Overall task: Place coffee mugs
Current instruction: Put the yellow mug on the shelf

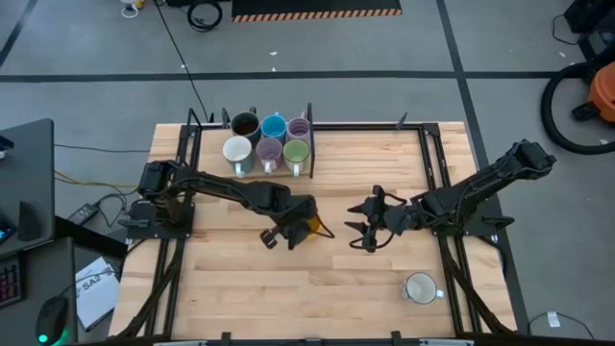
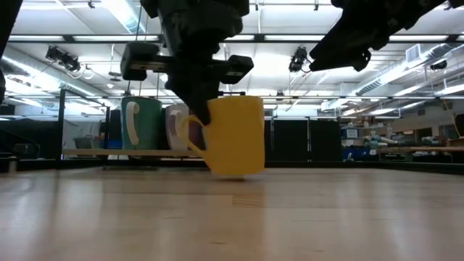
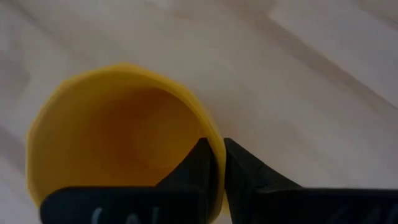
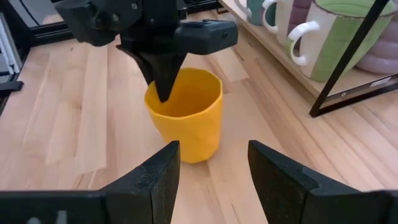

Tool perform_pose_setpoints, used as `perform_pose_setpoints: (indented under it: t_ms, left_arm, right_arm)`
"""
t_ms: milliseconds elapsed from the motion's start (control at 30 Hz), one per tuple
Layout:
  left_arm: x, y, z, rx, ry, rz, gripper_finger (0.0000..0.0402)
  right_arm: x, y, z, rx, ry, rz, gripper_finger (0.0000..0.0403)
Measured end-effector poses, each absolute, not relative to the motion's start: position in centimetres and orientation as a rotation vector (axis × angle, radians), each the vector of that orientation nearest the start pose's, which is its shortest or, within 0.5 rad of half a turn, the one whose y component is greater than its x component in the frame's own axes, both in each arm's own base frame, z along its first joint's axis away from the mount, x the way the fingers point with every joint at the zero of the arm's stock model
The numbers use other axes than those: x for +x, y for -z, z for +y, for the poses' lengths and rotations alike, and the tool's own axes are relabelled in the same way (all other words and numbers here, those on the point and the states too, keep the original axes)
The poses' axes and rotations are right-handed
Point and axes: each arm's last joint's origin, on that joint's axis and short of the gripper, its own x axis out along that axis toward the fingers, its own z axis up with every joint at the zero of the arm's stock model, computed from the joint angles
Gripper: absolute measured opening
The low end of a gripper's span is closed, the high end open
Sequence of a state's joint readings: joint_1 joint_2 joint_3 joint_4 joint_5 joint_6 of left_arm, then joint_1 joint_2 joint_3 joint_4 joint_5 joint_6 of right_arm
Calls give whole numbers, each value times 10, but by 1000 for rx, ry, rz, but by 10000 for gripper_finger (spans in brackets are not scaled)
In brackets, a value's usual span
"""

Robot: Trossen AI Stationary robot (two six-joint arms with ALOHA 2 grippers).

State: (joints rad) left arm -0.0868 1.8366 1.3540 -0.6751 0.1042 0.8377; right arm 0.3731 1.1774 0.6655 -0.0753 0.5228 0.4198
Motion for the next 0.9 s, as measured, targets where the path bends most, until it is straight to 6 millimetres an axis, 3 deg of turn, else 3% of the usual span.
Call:
perform_pose_setpoints:
  t_ms: [200,400,500,767,900]
  left_arm:
    - [363,-206,-38,795,811,1031,30]
    - [361,-206,-45,804,812,1052,33]
    - [361,-206,-50,771,731,1081,66]
    - [358,-206,-69,745,717,1100,165]
    - [358,-212,-76,675,589,1143,190]
  right_arm:
    - [227,-228,75,140,265,481,195]
    - [227,-228,75,123,265,482,195]
    - [227,-229,74,119,270,480,195]
    - [227,-229,74,102,266,482,195]
    - [227,-229,73,82,274,481,195]
